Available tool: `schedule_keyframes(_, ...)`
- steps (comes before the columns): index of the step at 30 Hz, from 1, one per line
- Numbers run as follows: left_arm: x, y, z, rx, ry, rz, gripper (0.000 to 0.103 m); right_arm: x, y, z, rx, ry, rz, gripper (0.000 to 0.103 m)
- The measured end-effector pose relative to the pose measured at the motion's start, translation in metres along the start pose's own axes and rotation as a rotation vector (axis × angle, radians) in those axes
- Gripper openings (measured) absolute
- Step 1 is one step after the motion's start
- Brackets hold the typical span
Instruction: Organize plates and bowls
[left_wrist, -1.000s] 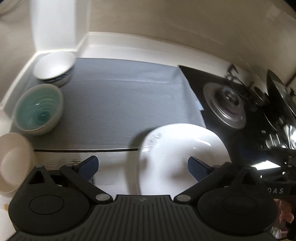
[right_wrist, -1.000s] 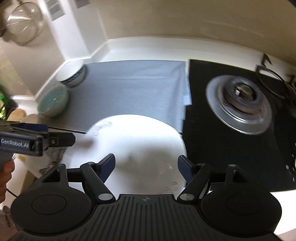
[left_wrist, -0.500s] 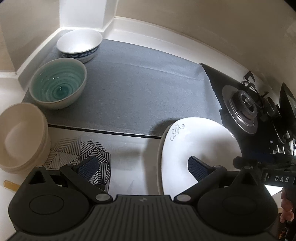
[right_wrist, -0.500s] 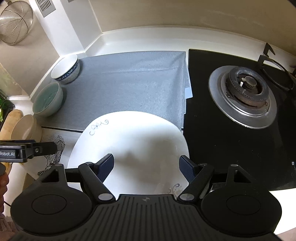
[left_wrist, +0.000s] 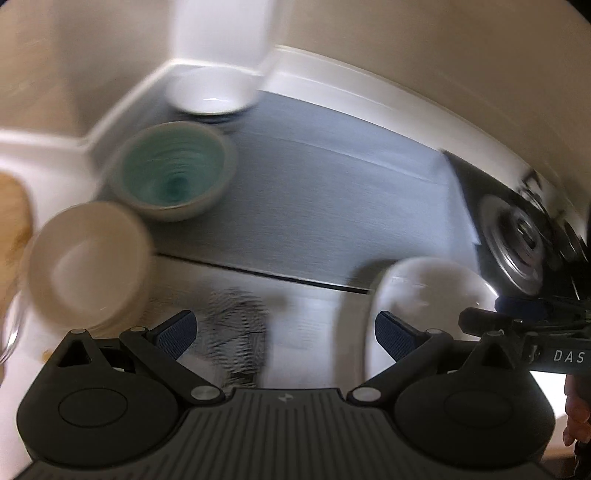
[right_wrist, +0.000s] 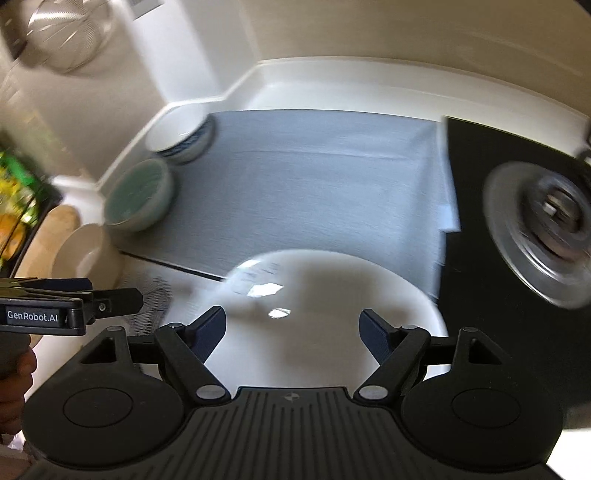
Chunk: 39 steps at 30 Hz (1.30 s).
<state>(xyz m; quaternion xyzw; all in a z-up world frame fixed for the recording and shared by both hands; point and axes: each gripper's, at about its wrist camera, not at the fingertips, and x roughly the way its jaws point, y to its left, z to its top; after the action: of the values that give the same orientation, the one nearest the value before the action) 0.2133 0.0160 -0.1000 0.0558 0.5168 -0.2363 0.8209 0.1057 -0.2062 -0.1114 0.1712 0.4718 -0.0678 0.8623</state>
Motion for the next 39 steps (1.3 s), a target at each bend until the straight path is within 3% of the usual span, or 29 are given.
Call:
schedule_keyframes(10,-0.042,0.106,-0.005,-0.27,-0.062,0.25,0.103,0.051,0.083,0.039,-0.135,0.043,0.182,0.081)
schedule_keyframes(15,-0.047,0.143,0.007,-0.293,-0.076,0.363,0.103,0.081,0.133,0.047,-0.177,0.074,0.23,0.081)
schedule_keyframes(19,-0.035,0.158,0.015,-0.273,-0.041,0.361,0.103,0.104,0.173,0.042,-0.188,0.112,0.246,0.081)
schedule_keyframes(24,-0.016,0.17,0.023,-0.261,0.0,0.317,0.103,0.128,0.207,0.038,-0.203,0.136,0.2,0.079)
schedule_keyframes(27,-0.005,0.174,0.026,-0.237,0.017,0.302,0.103,0.139,0.212,0.039,-0.195,0.158,0.185,0.073)
schedule_keyframes(29,0.001,0.177,0.029,-0.221,0.02,0.296,0.102,0.144,0.214,0.04,-0.188,0.177,0.178,0.06)
schedule_keyframes(31,0.005,0.177,0.033,-0.195,0.02,0.286,0.096,0.147,0.214,0.039,-0.174,0.195,0.193,0.042)
schedule_keyframes(34,0.013,0.175,0.037,-0.165,0.044,0.247,0.069,0.147,0.217,0.04,-0.186,0.196,0.203,0.027)
schedule_keyframes(36,0.019,0.173,0.038,-0.159,0.073,0.22,0.048,0.146,0.219,0.04,-0.195,0.198,0.203,0.021)
schedule_keyframes(37,0.021,0.172,0.039,-0.155,0.085,0.211,0.043,0.146,0.218,0.04,-0.197,0.199,0.202,0.02)
schedule_keyframes(39,0.025,0.167,0.037,-0.138,0.098,0.199,0.021,0.145,0.218,0.041,-0.204,0.2,0.2,0.02)
